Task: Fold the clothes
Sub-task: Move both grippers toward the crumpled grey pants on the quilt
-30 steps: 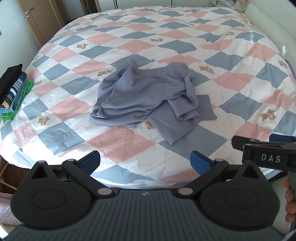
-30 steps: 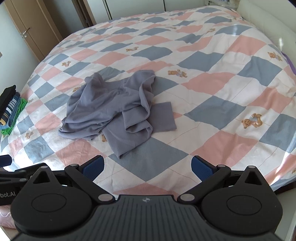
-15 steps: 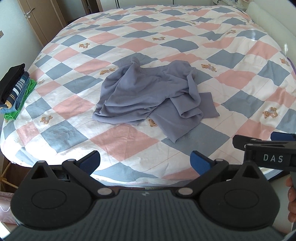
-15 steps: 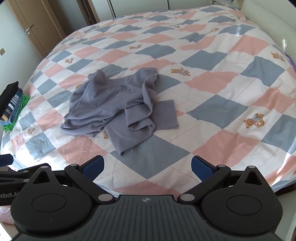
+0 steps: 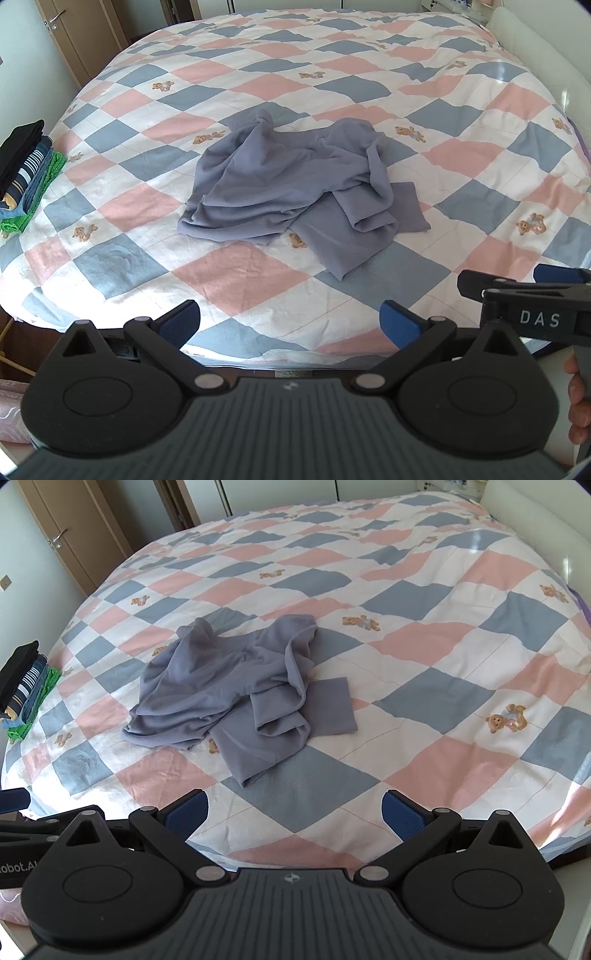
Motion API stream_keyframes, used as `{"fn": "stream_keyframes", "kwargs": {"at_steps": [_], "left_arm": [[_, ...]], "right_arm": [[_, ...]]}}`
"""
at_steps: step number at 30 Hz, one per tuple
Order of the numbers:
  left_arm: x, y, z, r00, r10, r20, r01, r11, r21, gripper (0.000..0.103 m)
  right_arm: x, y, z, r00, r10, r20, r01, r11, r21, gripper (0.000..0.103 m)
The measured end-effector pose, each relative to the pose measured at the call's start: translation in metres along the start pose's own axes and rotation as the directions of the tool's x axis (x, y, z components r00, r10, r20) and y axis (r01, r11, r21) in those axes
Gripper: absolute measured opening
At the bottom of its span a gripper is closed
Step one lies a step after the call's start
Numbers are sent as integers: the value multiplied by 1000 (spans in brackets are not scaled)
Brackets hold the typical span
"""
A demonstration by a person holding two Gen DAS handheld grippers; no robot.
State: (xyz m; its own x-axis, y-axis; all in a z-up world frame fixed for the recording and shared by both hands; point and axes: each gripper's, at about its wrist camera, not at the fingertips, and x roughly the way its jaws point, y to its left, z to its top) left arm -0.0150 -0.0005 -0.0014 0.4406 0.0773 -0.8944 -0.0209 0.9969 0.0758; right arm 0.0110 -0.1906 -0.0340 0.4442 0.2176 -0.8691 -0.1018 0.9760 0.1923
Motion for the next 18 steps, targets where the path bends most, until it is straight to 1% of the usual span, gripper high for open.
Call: {"fn": "stream_keyframes", "kwargs": {"at_steps": [6, 12, 18], "left_arm": [[6, 14, 1, 1000, -13, -17, 13, 999, -30, 102], [13, 34, 8, 999, -5, -32, 3, 999, -48, 102], [19, 47, 13, 999, -16, -51, 13, 999, -45, 102]], "right_arm": [[3, 7, 2, 1000, -6, -6, 6, 1000, -10, 103], [11, 19, 7, 1000, -16, -24, 16, 1000, -22, 103], [20, 32, 10, 999, -7, -44, 5, 1000, -29, 103]]}}
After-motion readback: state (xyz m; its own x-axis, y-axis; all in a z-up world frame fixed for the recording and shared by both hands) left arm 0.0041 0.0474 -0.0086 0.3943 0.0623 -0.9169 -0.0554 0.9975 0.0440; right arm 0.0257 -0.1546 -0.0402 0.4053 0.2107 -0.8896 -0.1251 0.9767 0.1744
